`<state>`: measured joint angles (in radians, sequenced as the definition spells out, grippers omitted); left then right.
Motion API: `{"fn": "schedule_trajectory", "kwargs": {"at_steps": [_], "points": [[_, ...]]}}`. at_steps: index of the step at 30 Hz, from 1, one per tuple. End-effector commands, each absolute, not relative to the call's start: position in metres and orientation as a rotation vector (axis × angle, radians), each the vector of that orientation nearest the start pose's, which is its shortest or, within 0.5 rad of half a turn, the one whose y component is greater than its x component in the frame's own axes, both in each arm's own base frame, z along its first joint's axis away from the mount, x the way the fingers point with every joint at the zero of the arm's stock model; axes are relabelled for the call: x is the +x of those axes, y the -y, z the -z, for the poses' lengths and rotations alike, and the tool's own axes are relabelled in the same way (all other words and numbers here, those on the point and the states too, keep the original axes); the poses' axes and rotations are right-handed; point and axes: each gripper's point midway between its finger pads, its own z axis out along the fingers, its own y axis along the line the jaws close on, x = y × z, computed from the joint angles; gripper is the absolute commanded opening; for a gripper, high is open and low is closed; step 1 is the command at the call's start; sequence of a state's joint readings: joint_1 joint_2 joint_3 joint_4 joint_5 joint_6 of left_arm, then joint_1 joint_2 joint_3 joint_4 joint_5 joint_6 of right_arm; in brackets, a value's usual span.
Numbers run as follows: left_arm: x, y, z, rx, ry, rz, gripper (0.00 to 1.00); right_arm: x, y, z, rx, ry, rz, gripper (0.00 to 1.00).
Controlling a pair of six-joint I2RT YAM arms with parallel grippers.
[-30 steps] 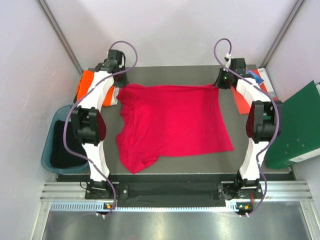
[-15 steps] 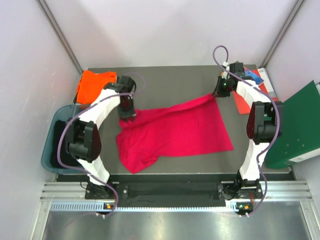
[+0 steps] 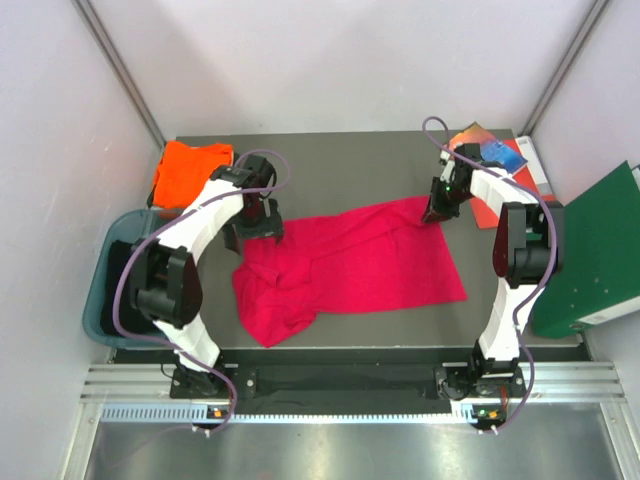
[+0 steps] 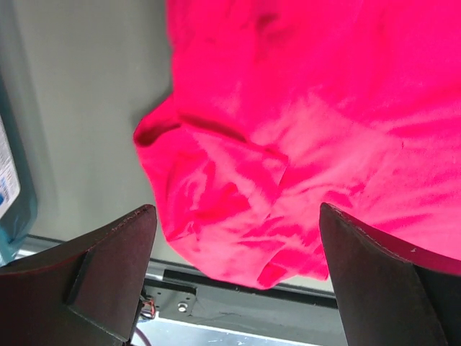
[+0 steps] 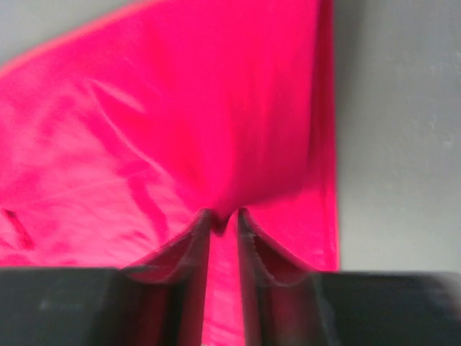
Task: Fold and stack the t-shirts
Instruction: Fold the flattened tshirt in 1/3 of the way
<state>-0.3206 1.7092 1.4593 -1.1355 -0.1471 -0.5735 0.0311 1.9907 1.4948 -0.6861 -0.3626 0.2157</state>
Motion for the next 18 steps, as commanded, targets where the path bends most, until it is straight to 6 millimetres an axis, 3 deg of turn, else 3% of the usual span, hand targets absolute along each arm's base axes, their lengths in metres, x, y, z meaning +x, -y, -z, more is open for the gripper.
{"fn": "schedule_trajectory", "kwargs": {"at_steps": [1,3,4,5,7,11,18], "points": [[0.327,0.107,-0.123,-0.351,-2.859,-0.082,0.99,0.402,-0.061,-0.060,0.179,-2.803,-0.417,0.31],[0.334,0.108,-0.125,-0.334,-2.849,-0.080,0.99,0.402,-0.051,-0.061,0.198,-2.788,-0.337,0.42],[0.339,0.109,-0.128,-0.331,-2.833,-0.078,0.99,0.404,-0.051,-0.066,0.209,-2.762,-0.329,0.48],[0.341,0.109,-0.124,-0.322,-2.841,-0.089,0.99,0.413,-0.050,-0.084,0.203,-2.684,-0.325,0.57],[0.347,0.108,-0.121,-0.315,-2.836,-0.108,0.99,0.414,-0.047,-0.091,0.223,-2.643,-0.302,0.63],[0.350,0.102,-0.098,-0.318,-2.860,-0.185,0.99,0.427,-0.046,-0.103,0.227,-2.582,-0.300,0.65],[0.360,0.105,-0.086,-0.301,-2.850,-0.160,0.99,0.447,-0.056,-0.097,0.227,-2.549,-0.379,0.65]]}}
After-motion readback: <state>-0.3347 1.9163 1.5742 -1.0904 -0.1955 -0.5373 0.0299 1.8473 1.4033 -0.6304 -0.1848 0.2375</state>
